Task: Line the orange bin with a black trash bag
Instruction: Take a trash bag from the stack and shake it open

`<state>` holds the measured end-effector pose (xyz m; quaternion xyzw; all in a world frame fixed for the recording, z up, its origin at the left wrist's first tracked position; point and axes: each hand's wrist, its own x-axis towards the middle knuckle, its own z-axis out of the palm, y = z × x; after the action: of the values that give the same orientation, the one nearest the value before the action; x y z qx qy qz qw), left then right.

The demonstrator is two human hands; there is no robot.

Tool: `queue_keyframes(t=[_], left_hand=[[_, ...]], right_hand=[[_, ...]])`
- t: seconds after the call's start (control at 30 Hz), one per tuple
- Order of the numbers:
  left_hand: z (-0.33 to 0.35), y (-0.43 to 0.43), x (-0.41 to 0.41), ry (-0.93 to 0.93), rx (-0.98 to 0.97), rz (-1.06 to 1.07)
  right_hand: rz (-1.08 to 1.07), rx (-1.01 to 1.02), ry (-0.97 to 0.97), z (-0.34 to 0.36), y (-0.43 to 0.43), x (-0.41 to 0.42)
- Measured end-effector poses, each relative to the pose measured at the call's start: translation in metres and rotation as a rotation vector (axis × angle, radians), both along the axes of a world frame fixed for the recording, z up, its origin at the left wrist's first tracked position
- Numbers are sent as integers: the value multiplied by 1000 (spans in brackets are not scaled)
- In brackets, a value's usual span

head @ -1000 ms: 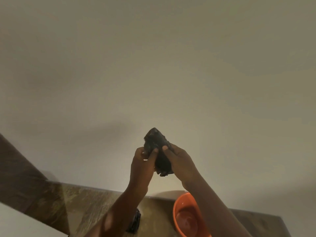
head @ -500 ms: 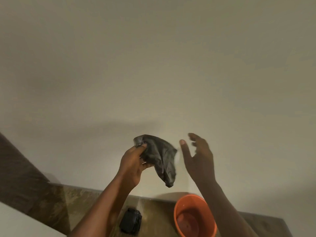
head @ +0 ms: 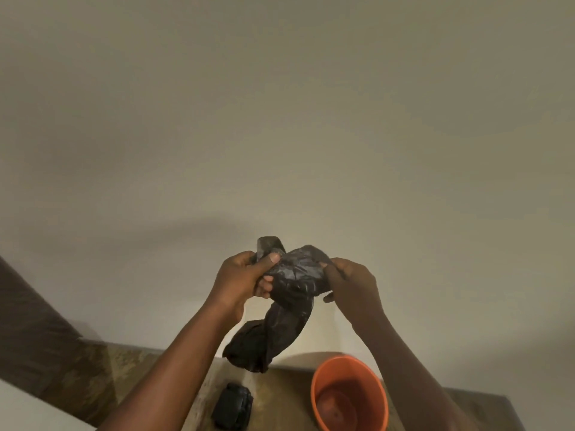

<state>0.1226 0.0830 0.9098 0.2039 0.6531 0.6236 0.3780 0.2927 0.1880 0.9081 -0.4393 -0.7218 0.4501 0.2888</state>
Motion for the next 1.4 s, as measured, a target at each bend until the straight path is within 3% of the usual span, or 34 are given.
queue_keyframes(t=[0.13, 0.23, 0.33, 0.4, 0.47, 0.5, 0.6, 0.8, 0.87, 0.93, 1.07, 1.13, 1.27, 1.33, 1.4], left_hand=[[-3, -6, -8, 207, -123, 127], [-7, -12, -11, 431, -369, 10], [-11, -13, -7, 801, -638, -110], [-10, -11, 0, 955, -471, -54], [0, -8, 7, 893, -197, -85], [5, -5, 10, 802, -151, -151], [6, 7, 10, 637, -236, -302], [-2, 15, 9, 144, -217, -50], [-2, 14, 14, -54, -191, 37], [-4, 12, 15, -221, -196, 117], [-6, 9, 9, -417, -186, 274], [-11, 8, 4, -383, -182, 321], [-18, 7, -6, -209, -152, 253], [-19, 5, -9, 25, -238, 100], [-15, 3, -12, 333, -346, -99]], right_hand=[[-199, -188, 325, 1, 4, 8], [-220, -381, 500, 9, 5, 11], [-190, -473, 557, 14, 5, 10], [-166, -470, 548, 16, 3, 7], [-119, -439, 510, 16, 1, 3], [-84, -456, 516, 17, -1, 2], [7, -651, 630, 21, -7, 1], [-223, -826, 684, -4, 12, 1], [-258, -791, 571, -10, 13, 2], [-257, -629, 310, -9, 10, 5], [-94, 127, -348, -4, 1, 19], [27, 286, -635, -7, 2, 23], [111, 193, -951, -24, 24, 34], [49, 140, -968, -29, 37, 43], [-39, 79, -839, -26, 51, 50]])
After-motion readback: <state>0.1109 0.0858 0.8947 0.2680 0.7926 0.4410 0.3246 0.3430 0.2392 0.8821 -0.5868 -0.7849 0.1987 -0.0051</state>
